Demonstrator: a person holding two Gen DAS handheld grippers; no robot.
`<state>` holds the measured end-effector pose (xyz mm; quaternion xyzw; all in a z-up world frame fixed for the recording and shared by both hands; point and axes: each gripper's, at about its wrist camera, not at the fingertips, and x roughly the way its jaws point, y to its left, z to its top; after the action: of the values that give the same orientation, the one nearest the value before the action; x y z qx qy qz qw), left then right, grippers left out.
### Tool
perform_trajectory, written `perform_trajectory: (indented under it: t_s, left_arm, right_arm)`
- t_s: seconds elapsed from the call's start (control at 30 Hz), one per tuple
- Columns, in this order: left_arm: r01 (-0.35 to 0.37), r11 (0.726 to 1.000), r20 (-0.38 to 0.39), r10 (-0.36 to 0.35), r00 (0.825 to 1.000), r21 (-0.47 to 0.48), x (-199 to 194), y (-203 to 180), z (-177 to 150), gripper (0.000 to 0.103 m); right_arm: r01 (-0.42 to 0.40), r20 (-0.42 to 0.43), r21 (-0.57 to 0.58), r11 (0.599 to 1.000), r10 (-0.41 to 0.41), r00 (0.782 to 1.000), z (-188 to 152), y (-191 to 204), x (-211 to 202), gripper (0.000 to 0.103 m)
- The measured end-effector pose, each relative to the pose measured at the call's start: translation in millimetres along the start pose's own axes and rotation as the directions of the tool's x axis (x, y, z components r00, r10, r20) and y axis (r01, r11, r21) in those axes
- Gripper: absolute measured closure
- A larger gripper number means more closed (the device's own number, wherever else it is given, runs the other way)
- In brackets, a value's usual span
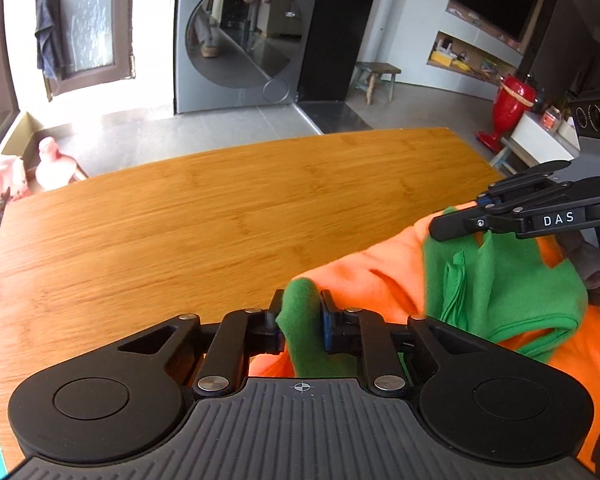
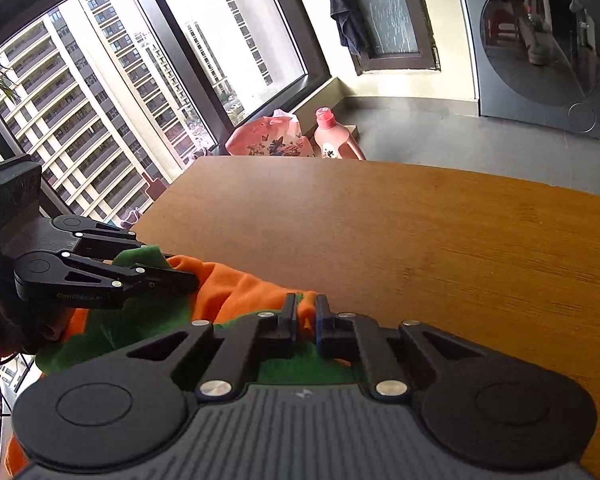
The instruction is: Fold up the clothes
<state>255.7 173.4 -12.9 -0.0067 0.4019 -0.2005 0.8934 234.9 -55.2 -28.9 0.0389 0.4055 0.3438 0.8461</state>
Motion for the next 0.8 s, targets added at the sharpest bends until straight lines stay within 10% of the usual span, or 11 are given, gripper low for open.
perform_trajectory:
  t_s: [0.2,0.37,0.67,0.8]
  left_arm:
    - [0.080,0.996,0.222,-0.088,0.971,0.044,-81,-19,26,0.099]
    - [0.143,0.985,0.249,-0.163,0.955,0.095,-137,-51,-15,0.096]
    - [0.209,0.970,0.301,-0.163,0.939,-0.126,-167,-35,-56,0.045]
    - [0.205,0.958,0.230,-0.158,0.960,-0.198,-139,-32,-56,0.036]
  right_arm:
    - [-0.022,0.163,-0.090,0.996,0.037,0.986,19,38,-68,0.096]
    - [-0.037,0.162,-0.187,0.982,0.068,0.984,-20,80,-110,0.096]
    - [-0.036,0.018,-0.163,0.986,0.039,0.999,-117,113,-120,0.097]
    - [-0.026,0.003,-0.099,0.995,0.027,1.000,-141,104,-110,0.097]
